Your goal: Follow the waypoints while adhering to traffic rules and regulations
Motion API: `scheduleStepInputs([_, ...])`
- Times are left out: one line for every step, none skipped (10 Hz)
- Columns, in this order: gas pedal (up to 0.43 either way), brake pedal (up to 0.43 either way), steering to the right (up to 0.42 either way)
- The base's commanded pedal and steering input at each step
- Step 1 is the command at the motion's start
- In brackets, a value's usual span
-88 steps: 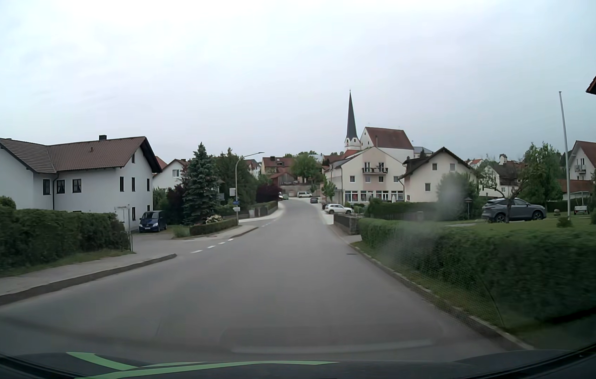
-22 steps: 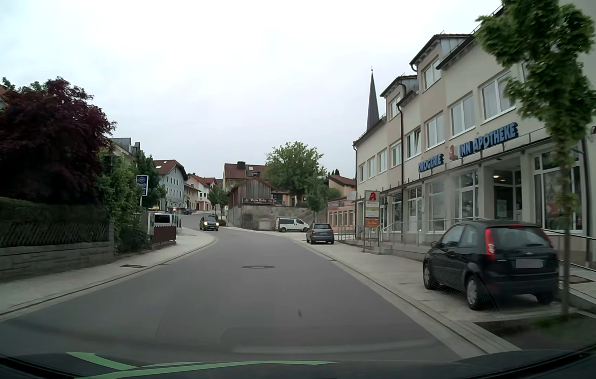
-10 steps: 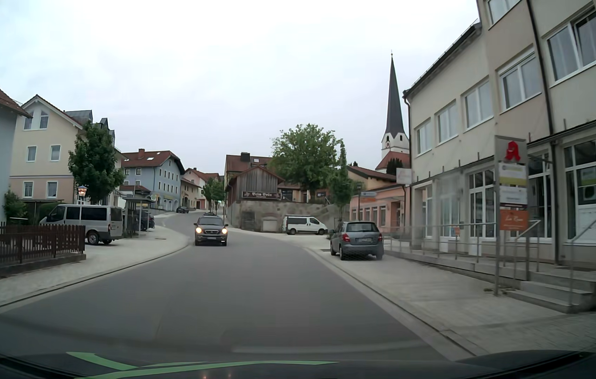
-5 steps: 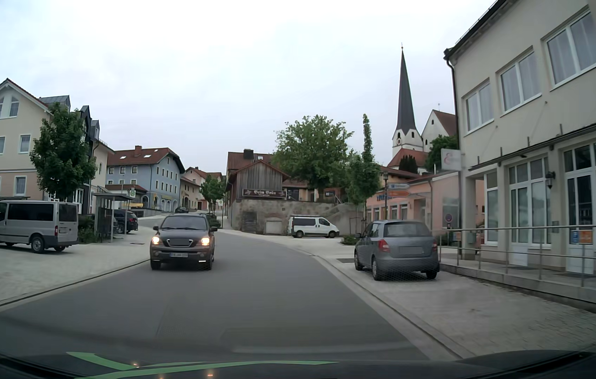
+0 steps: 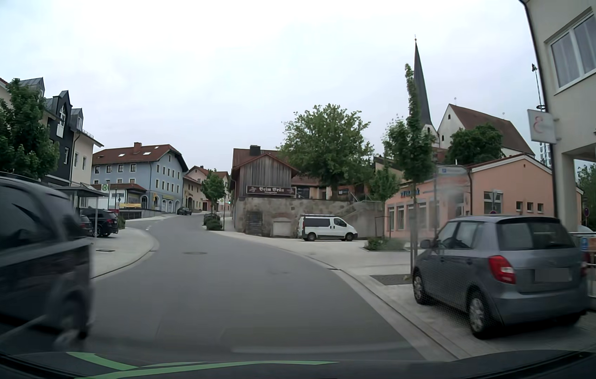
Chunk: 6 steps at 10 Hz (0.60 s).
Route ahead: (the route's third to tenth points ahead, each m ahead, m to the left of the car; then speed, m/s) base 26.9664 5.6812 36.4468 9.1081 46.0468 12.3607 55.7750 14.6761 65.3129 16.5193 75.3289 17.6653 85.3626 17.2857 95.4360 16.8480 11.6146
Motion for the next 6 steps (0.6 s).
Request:
scheduleStepInputs([0.059, 0.000, -0.041])
scheduleStepInputs([0.059, 0.000, -0.046])
scheduleStepInputs([0.067, 0.000, -0.050])
scheduleStepInputs([0.067, 0.000, -0.052])
scheduleStepInputs([0.067, 0.000, -0.055])
scheduleStepInputs([0.067, 0.000, -0.059])
